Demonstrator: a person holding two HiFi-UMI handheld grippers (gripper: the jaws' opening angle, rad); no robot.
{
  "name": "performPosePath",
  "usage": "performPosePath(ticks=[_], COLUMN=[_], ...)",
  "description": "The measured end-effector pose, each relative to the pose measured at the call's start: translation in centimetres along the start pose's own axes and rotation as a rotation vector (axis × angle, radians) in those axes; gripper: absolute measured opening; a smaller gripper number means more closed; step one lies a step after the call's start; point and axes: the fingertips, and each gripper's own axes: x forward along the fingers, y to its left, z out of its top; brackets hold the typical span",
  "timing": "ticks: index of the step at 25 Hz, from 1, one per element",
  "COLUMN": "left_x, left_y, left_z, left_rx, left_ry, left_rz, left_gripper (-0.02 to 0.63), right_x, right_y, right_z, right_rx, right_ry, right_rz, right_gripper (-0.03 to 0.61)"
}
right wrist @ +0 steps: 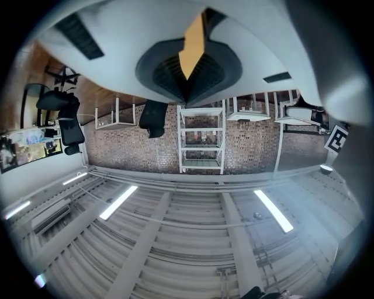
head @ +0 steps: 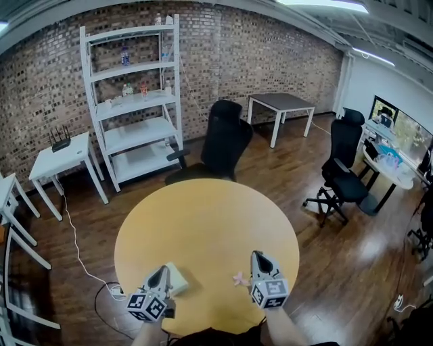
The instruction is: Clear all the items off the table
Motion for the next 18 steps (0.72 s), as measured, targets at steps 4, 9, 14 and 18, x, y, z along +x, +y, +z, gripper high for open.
performPosePath(ticks=[4, 9, 14, 18], left_x=[0.6, 0.9, 1.3, 1.5], left_y=[-0.2, -0.8, -1.6, -2.6], left_z=[-0.1, -0.2, -0.4, -0.6], left_rx=[0.010, 0.003, 0.001, -0.003], left_ry=[0.006, 0.017, 0.022, 0.029], left_rz=[-0.029, -0.044, -0.062, -0.083], left_gripper=[-0.009, -0.009, -0.009, -0.009], right_x=[-0.2, -0.9, -1.5, -2.2], right_y=[-0.4, -0.6, -0.9, -1.5], right_z=[0.4, 0.6, 0.1, -0.2], right_rx=[0.010, 0.006, -0.009, 0.000], right_ry=[-0.018, -0.015, 0.003, 0.014], right_rz=[-0.012, -0.025, -0.037, -0.058], right_gripper=[0.002, 0.002, 0.002, 0.002])
